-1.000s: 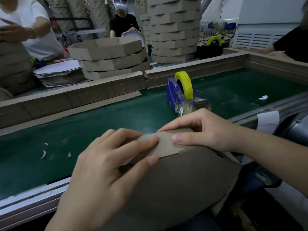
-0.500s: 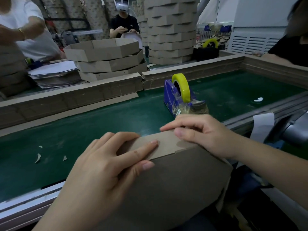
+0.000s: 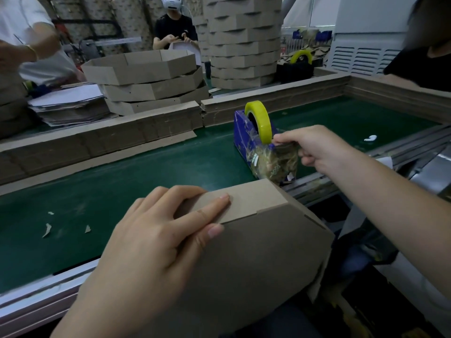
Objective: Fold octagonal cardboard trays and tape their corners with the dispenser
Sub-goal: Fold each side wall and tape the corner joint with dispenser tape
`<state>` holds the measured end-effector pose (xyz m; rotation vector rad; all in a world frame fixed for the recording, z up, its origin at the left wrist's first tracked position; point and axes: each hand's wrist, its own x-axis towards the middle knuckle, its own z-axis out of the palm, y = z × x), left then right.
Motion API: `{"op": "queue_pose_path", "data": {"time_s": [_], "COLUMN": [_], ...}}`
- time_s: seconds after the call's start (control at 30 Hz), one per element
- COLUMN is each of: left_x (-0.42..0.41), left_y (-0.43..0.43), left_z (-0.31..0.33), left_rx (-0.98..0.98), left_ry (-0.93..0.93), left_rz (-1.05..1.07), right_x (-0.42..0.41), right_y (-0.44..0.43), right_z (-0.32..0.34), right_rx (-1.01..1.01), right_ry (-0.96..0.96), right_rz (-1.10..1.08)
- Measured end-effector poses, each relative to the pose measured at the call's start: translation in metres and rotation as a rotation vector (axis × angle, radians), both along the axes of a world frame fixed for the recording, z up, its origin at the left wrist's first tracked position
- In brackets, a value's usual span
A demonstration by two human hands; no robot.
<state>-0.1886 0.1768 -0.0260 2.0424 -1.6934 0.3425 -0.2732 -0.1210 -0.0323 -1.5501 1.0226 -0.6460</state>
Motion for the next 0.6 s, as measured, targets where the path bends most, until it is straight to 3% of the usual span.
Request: {"op": "queue_pose_path", "data": {"time_s": [0.3, 0.6], "left_x": [0.003, 0.007], "left_y": [0.000, 0.000], "left_z": [-0.001, -0.002], "left_rx": [-0.029, -0.033], "left_ry": [0.017, 0.045], "left_rz": [0.003, 0.004], "right_x": [0.003, -0.006], "right_y": [0.010, 0.033], "right_z": [0.006, -0.028], "right_rx": [0.380, 0.200], "right_ry": [-0.257, -0.628], "right_rz": [-0.127, -0.175]}}
